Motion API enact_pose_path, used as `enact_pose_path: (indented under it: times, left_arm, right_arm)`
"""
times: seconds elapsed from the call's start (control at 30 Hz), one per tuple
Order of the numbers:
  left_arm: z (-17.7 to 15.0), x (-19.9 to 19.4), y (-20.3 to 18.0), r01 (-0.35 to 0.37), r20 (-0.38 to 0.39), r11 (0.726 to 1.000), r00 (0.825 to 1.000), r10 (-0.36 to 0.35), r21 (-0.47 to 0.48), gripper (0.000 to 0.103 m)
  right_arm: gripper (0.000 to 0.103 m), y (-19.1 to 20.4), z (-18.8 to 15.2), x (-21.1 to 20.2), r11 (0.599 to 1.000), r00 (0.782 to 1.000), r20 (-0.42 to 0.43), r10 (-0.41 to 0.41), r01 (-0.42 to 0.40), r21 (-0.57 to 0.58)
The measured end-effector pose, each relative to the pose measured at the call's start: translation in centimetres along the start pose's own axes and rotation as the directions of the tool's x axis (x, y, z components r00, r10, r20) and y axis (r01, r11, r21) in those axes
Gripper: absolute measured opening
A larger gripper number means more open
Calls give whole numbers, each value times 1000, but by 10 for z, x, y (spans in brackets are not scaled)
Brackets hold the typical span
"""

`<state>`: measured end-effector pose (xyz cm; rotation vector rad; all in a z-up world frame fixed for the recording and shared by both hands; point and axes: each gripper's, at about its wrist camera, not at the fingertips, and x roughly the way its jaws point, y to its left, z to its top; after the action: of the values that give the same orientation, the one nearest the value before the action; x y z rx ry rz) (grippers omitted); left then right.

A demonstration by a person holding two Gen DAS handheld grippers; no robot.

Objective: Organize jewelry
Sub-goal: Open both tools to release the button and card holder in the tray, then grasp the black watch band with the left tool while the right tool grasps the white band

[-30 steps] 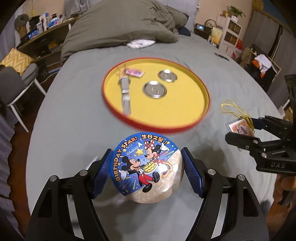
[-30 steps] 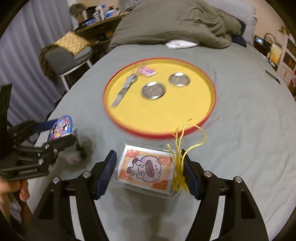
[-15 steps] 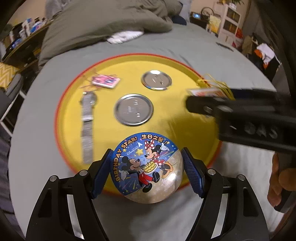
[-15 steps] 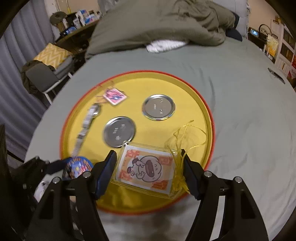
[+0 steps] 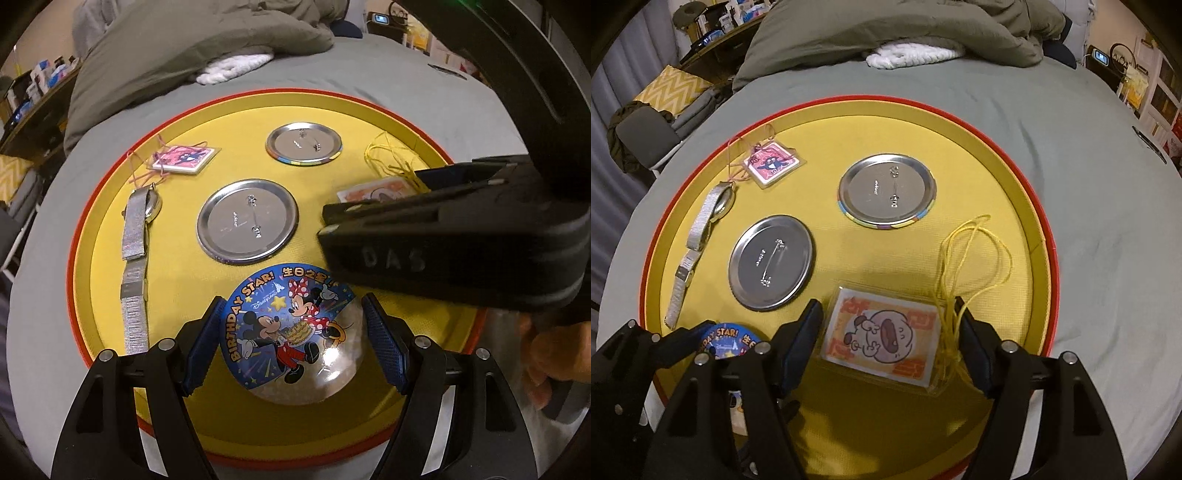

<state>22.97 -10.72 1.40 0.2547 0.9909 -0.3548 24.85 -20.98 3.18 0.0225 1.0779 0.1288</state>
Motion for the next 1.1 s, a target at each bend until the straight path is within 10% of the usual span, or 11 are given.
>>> enact_pose_path:
  times: [0.23,0.67,1.1]
  left_arm:
    - [0,-1,-1,-7,-5,1000,1000,7,-13,72]
    - [-14,-78,12,-30,78,999,996,31,-11,95]
    - [-144,-169,138,-91,-5,972,996,93,-215,97]
  right_arm:
    - [89,12,-8,5,999,1000,27,-16,17,-34]
    - [89,11,-12,-83,995,985,150,85,-92,38]
    - [89,90,-88,-147,978,976,52,209,-209,-16]
